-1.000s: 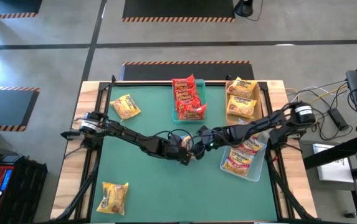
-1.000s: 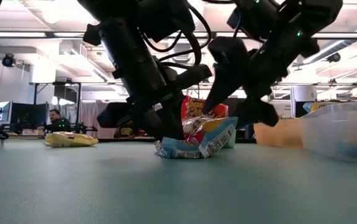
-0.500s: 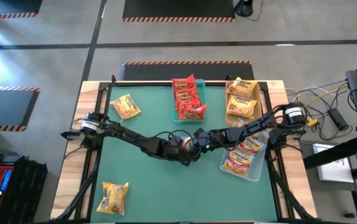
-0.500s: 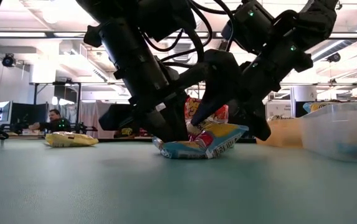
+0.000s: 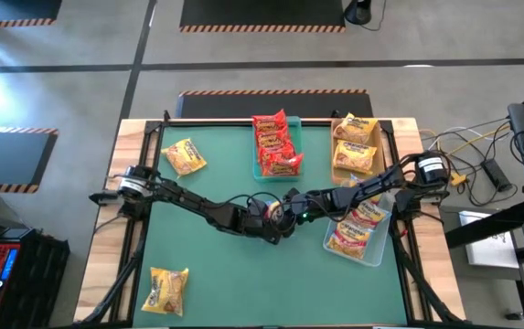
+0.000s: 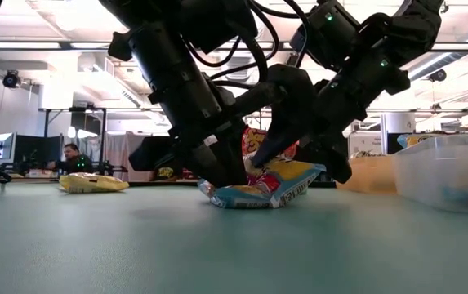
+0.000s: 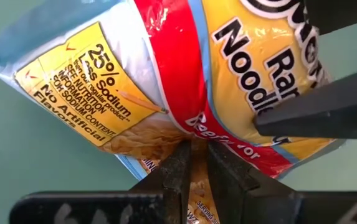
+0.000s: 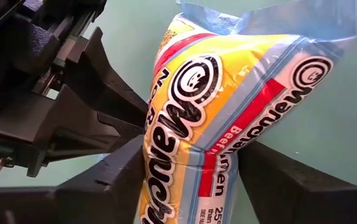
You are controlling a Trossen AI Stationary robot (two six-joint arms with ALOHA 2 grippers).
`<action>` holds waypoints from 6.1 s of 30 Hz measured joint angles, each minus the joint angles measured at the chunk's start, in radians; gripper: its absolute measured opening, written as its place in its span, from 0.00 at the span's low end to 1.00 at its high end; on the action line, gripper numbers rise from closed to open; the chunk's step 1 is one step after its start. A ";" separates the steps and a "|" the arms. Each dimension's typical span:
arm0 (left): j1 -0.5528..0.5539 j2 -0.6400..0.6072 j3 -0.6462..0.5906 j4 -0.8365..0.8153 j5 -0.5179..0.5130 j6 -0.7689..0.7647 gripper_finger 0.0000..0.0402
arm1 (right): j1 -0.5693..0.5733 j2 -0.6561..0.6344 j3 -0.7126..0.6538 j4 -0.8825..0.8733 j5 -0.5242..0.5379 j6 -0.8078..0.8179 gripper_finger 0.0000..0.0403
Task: Sort Maruchan noodles
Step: Put the blue noodle pack into the transparent bin, then put the yellow noodle pack into the orange bin
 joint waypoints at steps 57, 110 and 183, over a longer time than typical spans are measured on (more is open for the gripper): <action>-0.208 -0.150 -0.003 -0.288 -0.162 -0.149 0.09 | -0.020 -0.487 0.193 -0.957 -0.404 -0.319 0.17; -0.110 -0.153 -0.005 -0.331 -0.173 -0.279 0.09 | 0.060 -0.465 0.378 -1.456 0.142 -0.679 0.45; 0.735 -0.389 -0.244 -0.648 0.007 0.349 0.09 | -0.387 -0.472 0.210 -0.762 0.227 -0.843 0.45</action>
